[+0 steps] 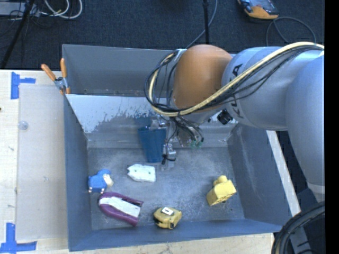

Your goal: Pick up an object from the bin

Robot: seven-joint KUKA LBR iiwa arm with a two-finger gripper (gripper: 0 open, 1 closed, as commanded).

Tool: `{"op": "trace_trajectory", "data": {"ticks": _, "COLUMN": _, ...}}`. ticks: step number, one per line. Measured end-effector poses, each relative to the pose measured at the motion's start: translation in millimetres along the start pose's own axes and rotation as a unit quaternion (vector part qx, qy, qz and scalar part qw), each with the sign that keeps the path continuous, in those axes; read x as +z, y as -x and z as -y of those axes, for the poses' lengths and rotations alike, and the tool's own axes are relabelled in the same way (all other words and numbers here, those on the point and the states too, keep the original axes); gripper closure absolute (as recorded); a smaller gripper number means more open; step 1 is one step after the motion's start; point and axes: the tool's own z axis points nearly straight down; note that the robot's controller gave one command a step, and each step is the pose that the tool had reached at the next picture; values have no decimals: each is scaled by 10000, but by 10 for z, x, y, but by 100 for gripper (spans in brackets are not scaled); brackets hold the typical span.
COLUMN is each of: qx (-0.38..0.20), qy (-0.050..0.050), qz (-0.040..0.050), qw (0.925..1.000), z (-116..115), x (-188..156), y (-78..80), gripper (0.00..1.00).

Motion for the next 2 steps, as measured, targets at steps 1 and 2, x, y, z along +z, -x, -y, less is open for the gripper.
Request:
{"op": "trace_trajectory", "data": {"ticks": 1, "qx": -10, "qy": 0, "qz": 8, "qw": 10000, "z": -5, "x": 15, "y": 0, "gripper": 0}}
{"op": "trace_trajectory", "data": {"ticks": 2, "qx": -258, "qy": 1, "qz": -37, "qw": 9997, "z": -141, "x": 237, "y": -33, "gripper": 0}}
